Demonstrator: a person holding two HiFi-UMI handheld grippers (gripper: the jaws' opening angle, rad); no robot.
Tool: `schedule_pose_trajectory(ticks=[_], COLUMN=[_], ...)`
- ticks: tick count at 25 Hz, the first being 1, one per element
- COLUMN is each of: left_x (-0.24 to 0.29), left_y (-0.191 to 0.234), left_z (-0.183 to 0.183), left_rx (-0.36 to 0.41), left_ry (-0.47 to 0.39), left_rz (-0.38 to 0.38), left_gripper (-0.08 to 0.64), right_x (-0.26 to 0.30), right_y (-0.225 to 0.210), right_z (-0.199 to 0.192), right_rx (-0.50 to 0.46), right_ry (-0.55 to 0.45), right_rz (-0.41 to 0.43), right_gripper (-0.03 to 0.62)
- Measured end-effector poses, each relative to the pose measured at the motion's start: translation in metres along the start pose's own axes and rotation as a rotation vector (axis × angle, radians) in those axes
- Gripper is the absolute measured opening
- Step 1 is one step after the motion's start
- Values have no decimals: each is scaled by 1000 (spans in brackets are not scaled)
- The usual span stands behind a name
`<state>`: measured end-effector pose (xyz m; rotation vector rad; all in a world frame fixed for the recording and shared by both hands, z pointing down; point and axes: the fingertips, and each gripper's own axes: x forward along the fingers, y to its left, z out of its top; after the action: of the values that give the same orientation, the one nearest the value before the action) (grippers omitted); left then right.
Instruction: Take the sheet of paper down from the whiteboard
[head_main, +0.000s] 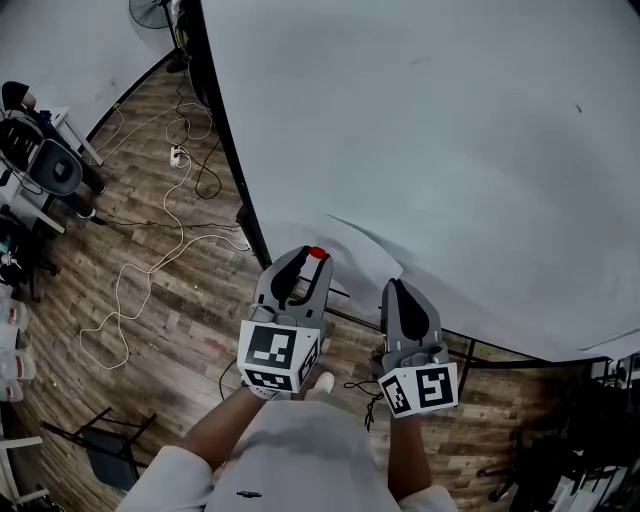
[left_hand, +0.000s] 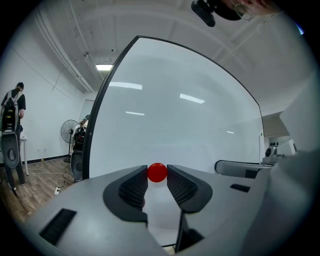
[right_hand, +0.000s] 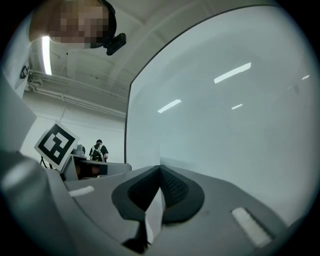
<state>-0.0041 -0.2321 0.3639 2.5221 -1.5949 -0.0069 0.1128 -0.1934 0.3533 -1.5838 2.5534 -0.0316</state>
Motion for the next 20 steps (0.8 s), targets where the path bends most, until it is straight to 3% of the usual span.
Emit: schedule_pose_trajectory(ticks=[20], left_x=[-55], left_y=[2], left_z=[-16], left_rx=[9], left_ry=[18], left_rz=[-72], left_gripper=[124], right_x=[-91], right_y=[-27], right_z=[25], right_rx=[-91], right_ry=[-40], right_rz=[-246], right_gripper=[11])
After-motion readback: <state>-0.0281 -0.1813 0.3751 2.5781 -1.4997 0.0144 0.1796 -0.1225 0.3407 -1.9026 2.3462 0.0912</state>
